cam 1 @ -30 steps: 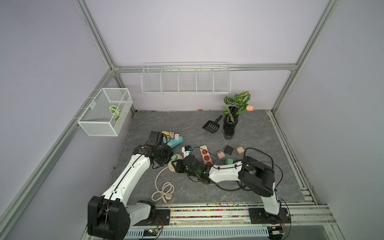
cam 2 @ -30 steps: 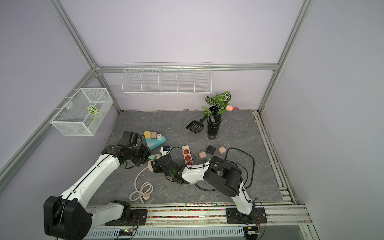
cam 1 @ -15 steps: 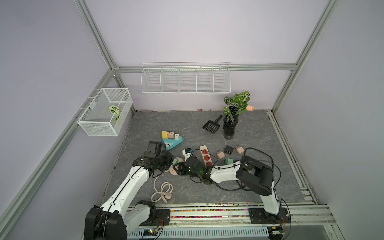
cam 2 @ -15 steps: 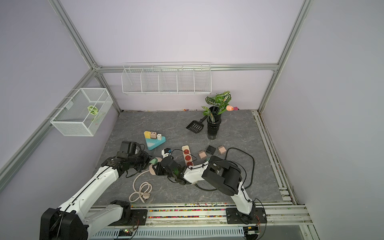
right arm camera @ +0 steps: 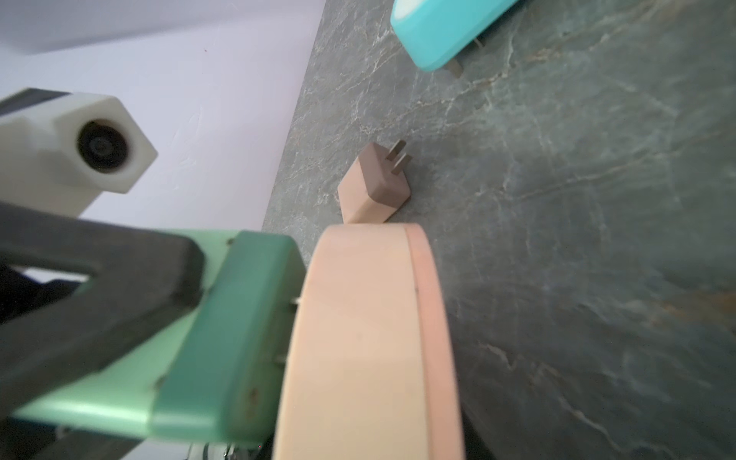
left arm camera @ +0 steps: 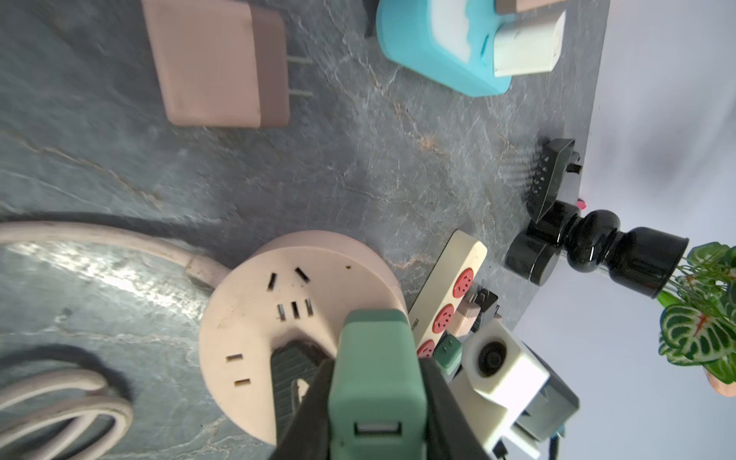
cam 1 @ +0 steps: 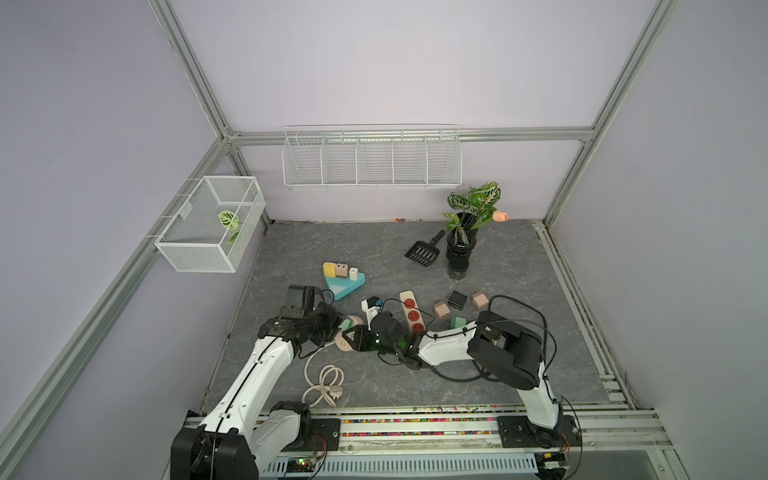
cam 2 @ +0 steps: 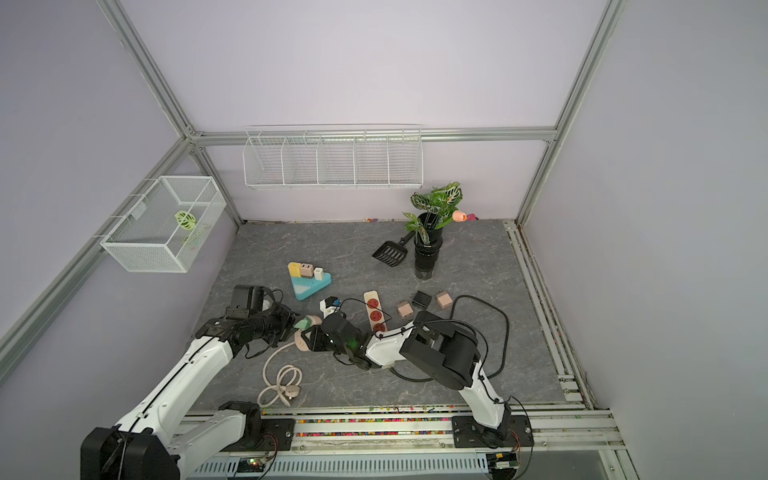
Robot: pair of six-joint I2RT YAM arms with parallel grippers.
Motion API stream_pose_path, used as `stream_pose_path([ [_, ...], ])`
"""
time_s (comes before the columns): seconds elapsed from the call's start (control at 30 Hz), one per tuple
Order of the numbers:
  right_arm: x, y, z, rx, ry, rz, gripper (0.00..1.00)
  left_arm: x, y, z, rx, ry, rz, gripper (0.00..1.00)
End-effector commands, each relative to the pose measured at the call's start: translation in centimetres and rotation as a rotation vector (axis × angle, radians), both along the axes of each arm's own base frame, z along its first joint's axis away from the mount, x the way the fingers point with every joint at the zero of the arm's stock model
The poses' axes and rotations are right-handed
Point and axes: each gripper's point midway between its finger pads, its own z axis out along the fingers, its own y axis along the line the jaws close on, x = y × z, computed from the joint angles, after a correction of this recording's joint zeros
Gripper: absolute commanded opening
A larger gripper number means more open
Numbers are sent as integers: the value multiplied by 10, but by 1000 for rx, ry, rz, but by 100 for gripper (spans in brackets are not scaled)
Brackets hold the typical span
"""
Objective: Pull the plug off the socket
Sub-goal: Remove the plug from the socket.
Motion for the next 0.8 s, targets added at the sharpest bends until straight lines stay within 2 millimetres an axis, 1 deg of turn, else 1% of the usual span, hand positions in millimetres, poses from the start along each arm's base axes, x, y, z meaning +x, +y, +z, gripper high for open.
stream_pose_path([
  [0.0,4,-70,-85,-377,77,-97,0,44,47,42,271,-149,66,0],
  [0.07,0,-72,-94,-388,91,-86,0,59,42,57,272,-150,45,0],
  [0.1,-1,-74,-97,-391,96,-85,0,64,39,59,263,-148,32,0],
  [0.2,1,-78,-98,-394,101,-98,0,65,34,49,256,-117,12,0],
  [0.23,2,-80,-98,-391,110,-115,0,61,35,45,268,-114,12,0],
  [0.33,8,-86,-99,-351,143,-156,0,40,42,27,288,-100,36,0],
  [0.37,9,-86,-99,-349,147,-159,0,33,46,23,298,-99,46,0],
  [0.43,9,-81,-99,-351,145,-140,0,26,51,22,318,-112,56,0],
  [0.5,8,-79,-99,-354,145,-137,0,26,57,31,343,-139,74,0],
  [0.57,7,-79,-102,-354,154,-147,0,32,63,51,374,-165,93,0],
  [0.67,7,-86,-106,-349,164,-180,0,39,64,82,376,-201,107,0],
  [0.73,9,-88,-105,-331,167,-191,0,36,61,85,362,-196,104,0],
  [0.77,8,-89,-105,-338,170,-195,0,32,59,78,349,-185,106,0],
])
